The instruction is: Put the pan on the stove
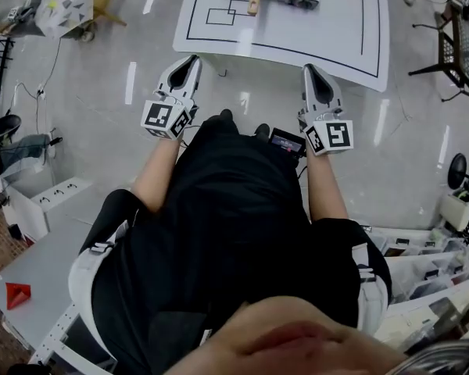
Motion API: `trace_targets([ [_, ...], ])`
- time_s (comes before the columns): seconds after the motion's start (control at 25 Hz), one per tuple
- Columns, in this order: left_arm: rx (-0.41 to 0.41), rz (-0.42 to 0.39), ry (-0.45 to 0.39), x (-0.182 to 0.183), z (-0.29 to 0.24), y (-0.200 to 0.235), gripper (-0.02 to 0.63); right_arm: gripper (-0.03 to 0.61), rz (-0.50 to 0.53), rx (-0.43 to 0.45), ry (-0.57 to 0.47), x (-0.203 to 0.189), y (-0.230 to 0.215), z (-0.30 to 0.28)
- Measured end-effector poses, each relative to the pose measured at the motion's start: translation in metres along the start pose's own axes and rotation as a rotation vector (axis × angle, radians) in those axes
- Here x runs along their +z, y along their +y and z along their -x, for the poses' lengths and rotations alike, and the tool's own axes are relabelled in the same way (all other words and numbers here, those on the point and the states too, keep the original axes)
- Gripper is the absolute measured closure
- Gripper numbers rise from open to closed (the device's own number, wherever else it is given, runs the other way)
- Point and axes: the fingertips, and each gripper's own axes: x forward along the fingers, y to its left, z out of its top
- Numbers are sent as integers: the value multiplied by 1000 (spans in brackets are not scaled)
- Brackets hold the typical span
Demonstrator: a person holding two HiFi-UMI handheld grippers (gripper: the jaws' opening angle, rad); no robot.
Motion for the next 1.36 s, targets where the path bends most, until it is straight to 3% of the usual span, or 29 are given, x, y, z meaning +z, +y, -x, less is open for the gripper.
trace_targets([
  [0.24,-2,-11,-56,26,-1,42,589,552,36,-88,38,5,2,-14],
  [0.4,-21,-46,-72,37,6,65,589,555,57,-95,43,3,18,-28],
  [0.6,-21,-4,-82,49,17,104,589,555,62,-103,31,3,32,-50],
  [0.8,-28,28,-73,41,25,101,589,554,73,-110,46,-1,39,-52],
  [1.04,-98,112,-83,38,24,84,589,554,69,-122,34,2,33,-41],
  [1.36,-113,114,-82,45,12,74,589,554,47,-140,27,3,21,-25],
])
